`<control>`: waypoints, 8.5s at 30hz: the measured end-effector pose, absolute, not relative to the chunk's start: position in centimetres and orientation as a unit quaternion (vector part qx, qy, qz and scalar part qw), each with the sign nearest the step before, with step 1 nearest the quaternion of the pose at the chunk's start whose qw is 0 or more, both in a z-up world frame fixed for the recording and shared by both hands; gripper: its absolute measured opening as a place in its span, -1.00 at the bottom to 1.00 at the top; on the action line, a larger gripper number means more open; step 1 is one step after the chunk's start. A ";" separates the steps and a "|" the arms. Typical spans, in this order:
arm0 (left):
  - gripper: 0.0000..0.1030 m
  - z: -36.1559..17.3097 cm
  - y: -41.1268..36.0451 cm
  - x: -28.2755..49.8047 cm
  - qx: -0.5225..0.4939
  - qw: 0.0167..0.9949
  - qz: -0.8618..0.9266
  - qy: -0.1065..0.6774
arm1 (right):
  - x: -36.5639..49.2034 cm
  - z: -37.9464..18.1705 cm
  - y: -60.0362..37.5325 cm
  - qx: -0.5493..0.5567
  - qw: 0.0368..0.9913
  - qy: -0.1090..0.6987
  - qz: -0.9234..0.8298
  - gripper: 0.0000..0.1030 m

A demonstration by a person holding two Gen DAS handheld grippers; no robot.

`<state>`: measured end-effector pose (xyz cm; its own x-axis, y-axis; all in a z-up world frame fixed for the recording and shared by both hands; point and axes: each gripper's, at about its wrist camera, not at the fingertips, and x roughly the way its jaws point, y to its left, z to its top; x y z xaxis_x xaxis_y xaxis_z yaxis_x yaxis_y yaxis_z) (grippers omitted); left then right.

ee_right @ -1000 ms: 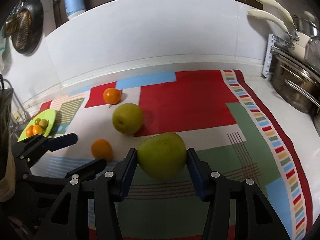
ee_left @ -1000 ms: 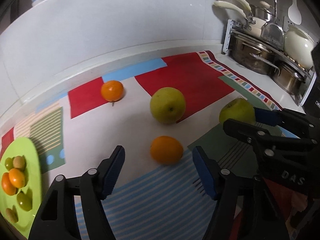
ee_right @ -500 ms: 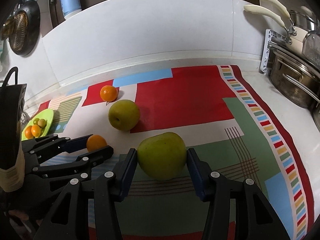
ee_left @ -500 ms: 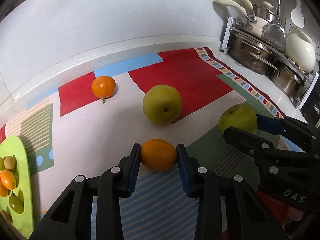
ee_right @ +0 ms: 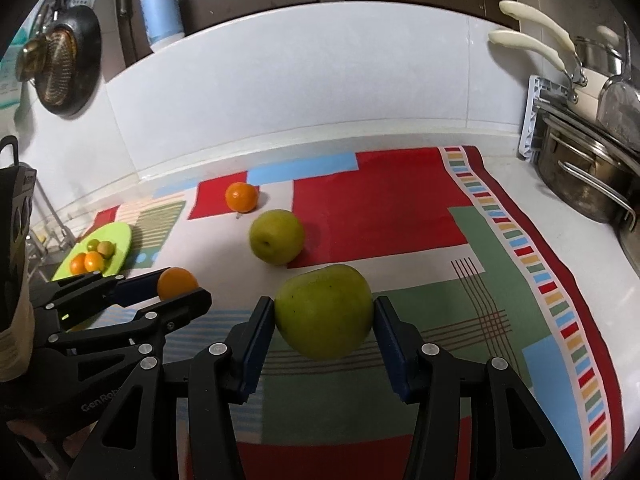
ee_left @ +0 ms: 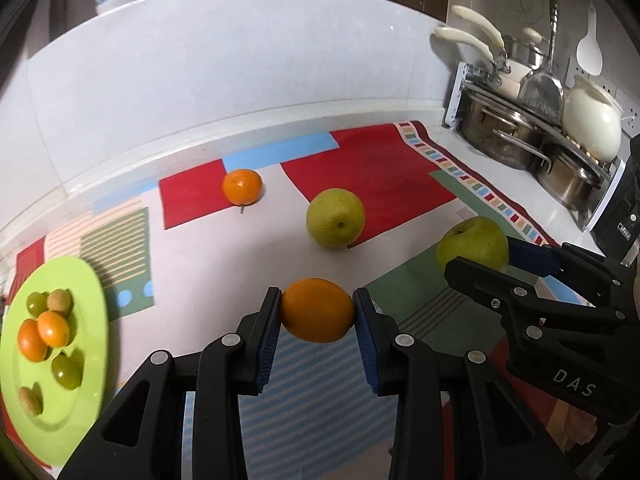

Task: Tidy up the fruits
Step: 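Carry the orange to the green plate with the left gripper while the right carries the pear, then open both grippers to set the orange and pear on the plate, then move both open grippers toward the last orange and yellow citrus, then grasp the last orange with the left gripper while the right gripper grasps the yellow citrus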

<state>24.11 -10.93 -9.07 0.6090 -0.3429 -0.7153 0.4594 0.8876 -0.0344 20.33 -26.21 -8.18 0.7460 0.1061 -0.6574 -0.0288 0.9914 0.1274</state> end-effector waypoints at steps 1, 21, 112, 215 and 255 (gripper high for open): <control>-0.31 -8.7 -10.6 23.7 0.074 0.896 -0.220 0.379 | 20.1 -7.9 -26.0 0.054 0.934 0.352 0.037 -0.01; -0.31 -4.5 -3.2 17.0 0.049 0.931 -0.147 0.330 | 14.9 -4.1 -20.4 0.032 0.946 0.309 0.090 -0.01; 0.19 -6.0 19.9 22.8 0.039 0.939 -0.044 0.340 | 21.0 -6.3 3.5 -0.011 0.930 0.329 0.166 0.43; 0.58 -10.4 -6.6 33.8 0.059 0.921 -0.094 0.372 | 31.8 -12.2 -21.7 0.046 0.913 0.398 0.073 0.00; -0.21 -10.7 -12.0 39.1 0.042 0.901 -0.156 0.404 | 33.7 -10.1 -25.9 0.059 0.931 0.360 0.018 -0.01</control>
